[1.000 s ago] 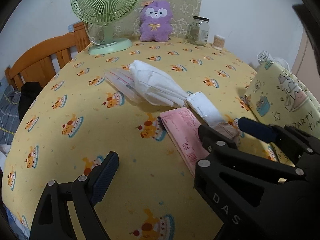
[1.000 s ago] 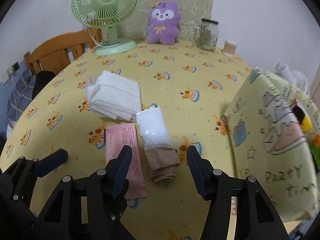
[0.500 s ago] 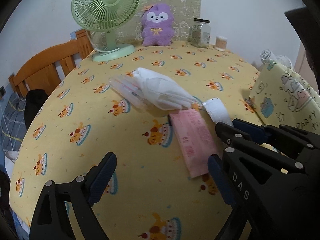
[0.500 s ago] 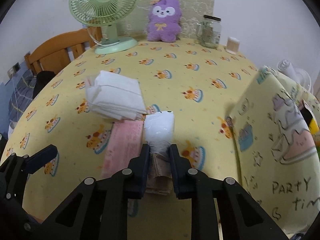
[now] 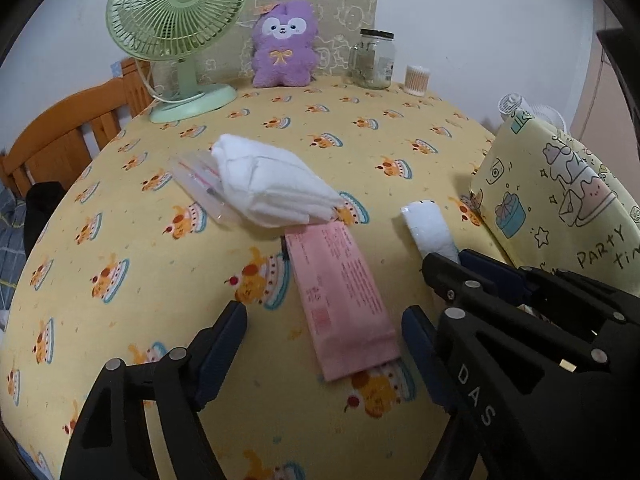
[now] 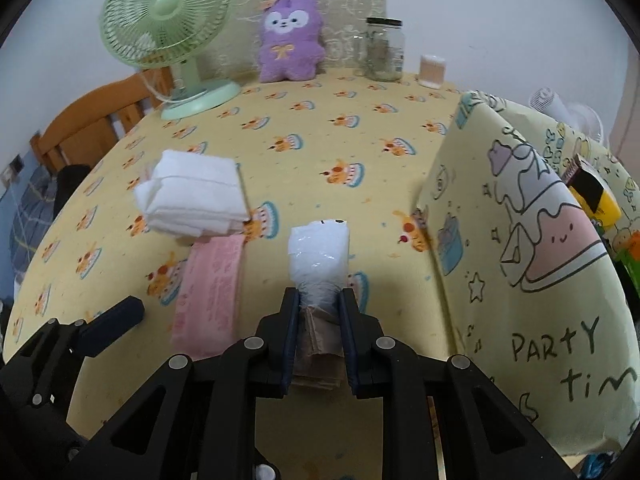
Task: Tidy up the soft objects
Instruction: 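Grasp the beige sock with white bag with the right tool while the left tool grasps the pink paper pack, then lift the pink pack with the left tool while the right tool lifts the sock bundle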
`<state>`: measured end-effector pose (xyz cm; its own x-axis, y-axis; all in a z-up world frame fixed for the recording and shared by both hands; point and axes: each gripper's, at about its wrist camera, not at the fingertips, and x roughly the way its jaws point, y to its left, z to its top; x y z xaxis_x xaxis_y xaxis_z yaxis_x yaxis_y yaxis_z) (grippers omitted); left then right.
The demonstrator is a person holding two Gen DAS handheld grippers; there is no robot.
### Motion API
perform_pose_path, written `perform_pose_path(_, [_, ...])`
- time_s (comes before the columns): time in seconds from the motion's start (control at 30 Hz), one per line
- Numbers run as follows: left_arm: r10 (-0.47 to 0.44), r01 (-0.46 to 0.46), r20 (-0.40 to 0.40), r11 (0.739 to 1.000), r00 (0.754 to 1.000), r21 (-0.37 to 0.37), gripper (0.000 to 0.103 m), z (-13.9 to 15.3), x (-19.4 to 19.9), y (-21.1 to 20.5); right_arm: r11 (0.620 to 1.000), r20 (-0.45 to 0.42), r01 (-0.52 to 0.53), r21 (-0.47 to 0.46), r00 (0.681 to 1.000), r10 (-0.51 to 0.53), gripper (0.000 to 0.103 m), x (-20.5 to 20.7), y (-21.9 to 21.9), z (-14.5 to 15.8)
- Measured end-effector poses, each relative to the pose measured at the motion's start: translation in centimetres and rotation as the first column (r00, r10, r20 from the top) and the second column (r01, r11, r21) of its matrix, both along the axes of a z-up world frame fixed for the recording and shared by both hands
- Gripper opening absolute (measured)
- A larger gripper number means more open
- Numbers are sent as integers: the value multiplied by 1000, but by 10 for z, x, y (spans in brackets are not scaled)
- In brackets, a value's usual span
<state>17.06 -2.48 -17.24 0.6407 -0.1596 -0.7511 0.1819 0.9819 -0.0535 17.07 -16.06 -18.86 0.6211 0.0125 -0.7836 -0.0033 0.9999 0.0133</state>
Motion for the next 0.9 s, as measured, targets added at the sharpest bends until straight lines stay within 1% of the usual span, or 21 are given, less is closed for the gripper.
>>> perform_pose_path(0.03, [-3, 3, 4, 1000, 1000, 1, 79, 0, 2, 0, 1000, 1, 6, 1, 1000, -6, 23, 1, -1, 0])
perform_pose_path(0.13, [10, -10, 16, 1000, 1000, 20, 66, -1, 3, 1, 1000, 11, 8, -4, 1000, -8, 23, 3, -1, 0])
perform_pose_path(0.2, [16, -17, 21, 1000, 1000, 15, 54, 0, 4, 3, 1000, 19, 5, -9, 1000, -5, 23, 5, 0, 0])
perform_pose_path(0.23, [21, -21, 25, 1000, 999, 13, 41, 0, 3, 4, 1000, 20, 1, -5, 1000, -1, 23, 5, 1, 0])
perform_pose_path(0.3, [21, -21, 24, 1000, 999, 11, 40, 0, 2, 7, 1000, 16, -6, 12, 1000, 6, 23, 7, 3, 0])
perform_pose_path(0.5, [22, -22, 15, 999, 1000, 34, 39, 2, -8, 8, 999, 13, -33, 16, 999, 33, 23, 1, 7, 0])
perform_pose_path(0.63, [45, -45, 5, 999, 999, 30, 39, 5, -19, 11, 998, 6, -48, 26, 999, 48, 23, -8, 10, 1])
perform_pose_path(0.73, [53, -53, 15, 998, 998, 23, 39, 8, -28, 14, 997, 4, -58, 46, 998, 57, 23, -14, 12, 4])
perform_pose_path(0.9, [64, -65, 44, 998, 997, 10, 39, 19, -40, 18, 997, 31, -70, 40, 997, 69, 23, -28, 18, 15])
